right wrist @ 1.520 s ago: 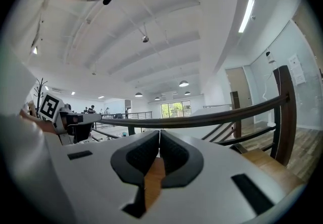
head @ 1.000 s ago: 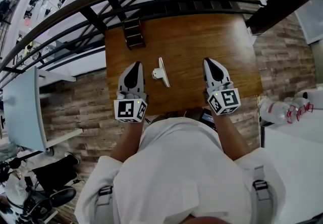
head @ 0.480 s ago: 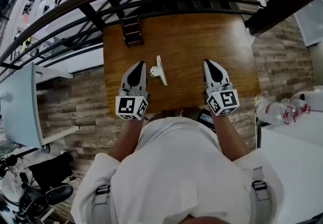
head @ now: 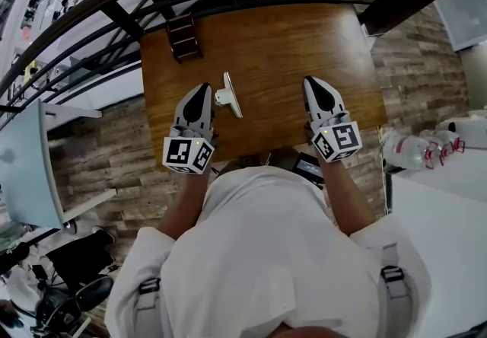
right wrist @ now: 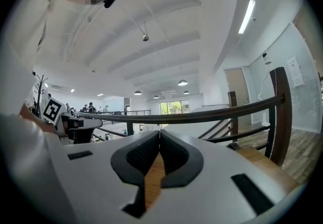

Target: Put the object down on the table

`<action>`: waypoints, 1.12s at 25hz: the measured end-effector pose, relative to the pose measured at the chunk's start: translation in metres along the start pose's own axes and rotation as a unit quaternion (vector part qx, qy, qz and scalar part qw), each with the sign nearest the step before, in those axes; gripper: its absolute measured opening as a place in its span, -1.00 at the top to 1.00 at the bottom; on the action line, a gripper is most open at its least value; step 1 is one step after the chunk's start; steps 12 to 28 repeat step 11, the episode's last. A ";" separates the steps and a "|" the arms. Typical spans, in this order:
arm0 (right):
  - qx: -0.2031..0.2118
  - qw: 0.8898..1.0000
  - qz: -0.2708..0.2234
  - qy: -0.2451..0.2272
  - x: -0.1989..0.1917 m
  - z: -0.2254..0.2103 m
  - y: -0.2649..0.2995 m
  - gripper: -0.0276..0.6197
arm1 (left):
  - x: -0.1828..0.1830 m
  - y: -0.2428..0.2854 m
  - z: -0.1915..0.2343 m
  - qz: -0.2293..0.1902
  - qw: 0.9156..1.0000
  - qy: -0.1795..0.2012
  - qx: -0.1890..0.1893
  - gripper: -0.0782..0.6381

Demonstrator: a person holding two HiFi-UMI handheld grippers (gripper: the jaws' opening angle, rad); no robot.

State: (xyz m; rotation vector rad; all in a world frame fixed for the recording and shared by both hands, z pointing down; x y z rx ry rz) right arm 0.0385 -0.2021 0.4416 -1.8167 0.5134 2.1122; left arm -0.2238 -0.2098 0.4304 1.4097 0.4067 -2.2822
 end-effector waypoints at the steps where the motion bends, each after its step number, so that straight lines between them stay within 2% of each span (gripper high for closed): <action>1: -0.001 1.000 0.001 0.000 -0.002 -0.002 -0.001 0.84 | -0.001 0.002 -0.001 0.001 1.000 -0.003 -0.004 0.73; 6: -0.011 1.000 0.007 0.005 -0.008 -0.008 -0.003 0.84 | -0.004 0.007 -0.004 0.010 1.000 -0.007 -0.021 0.73; 11: -0.013 1.000 0.001 0.002 -0.005 -0.015 0.000 0.84 | -0.010 0.011 0.005 0.019 0.999 -0.022 -0.017 0.73; 28: -0.013 1.000 0.001 0.002 -0.005 -0.015 0.000 0.84 | -0.010 0.011 0.005 0.019 0.999 -0.022 -0.017 0.73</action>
Point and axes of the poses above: the fingertips, and each gripper's own axes: y forward along the fingers, z to its left, x out of its top, the point moved 2 cm from there along -y, backward along the fingers, and after that the axes turned 13 degrees about -y, right-handed, at the moved point
